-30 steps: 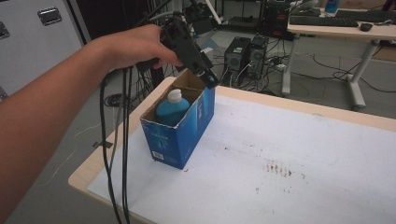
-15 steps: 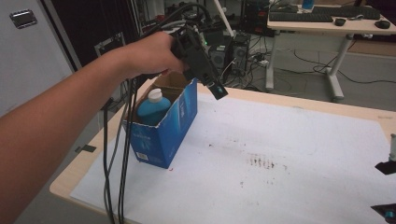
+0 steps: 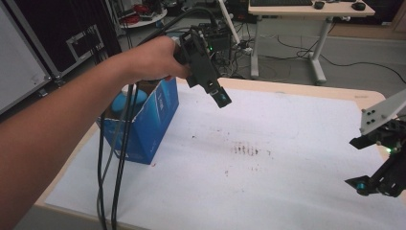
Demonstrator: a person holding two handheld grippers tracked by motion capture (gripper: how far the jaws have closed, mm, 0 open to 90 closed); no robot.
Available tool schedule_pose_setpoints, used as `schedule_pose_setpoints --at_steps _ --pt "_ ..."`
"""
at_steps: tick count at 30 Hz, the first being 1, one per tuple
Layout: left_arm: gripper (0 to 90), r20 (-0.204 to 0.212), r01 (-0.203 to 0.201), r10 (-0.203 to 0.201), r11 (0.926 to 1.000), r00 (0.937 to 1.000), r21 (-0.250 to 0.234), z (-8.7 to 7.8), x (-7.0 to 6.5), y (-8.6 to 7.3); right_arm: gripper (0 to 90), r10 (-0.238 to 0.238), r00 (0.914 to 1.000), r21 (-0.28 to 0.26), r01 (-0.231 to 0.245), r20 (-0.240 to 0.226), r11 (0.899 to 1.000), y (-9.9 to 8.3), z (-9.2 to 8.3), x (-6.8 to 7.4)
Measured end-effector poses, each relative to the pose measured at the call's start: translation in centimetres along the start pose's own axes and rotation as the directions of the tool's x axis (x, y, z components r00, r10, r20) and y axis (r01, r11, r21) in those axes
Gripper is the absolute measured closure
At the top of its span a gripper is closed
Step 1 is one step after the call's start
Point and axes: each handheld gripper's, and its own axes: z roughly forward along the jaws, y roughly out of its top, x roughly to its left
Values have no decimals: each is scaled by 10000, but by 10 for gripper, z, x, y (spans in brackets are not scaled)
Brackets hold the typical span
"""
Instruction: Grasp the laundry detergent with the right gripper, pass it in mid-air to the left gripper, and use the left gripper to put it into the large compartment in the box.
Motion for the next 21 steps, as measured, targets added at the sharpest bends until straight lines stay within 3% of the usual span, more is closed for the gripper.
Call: schedule_pose_setpoints --at_steps 6,13,17,21 --pt "16 -92 -336 335 9994 9994 -77 11 -5 7 10 -19 10000 59 19 16 10000 1 1 1" --pt "16 -431 -346 340 9993 9985 -147 22 -11 14 10 -9 10000 100 9 15 9999 2 2 2" --pt "17 -163 -539 540 9985 9984 17 31 -13 15 10 7 10000 142 -7 -11 9999 2 4 3" --pt "17 -21 -479 479 9988 9988 -51 41 -16 17 10 -15 10000 127 15 -44 9999 2 4 2"
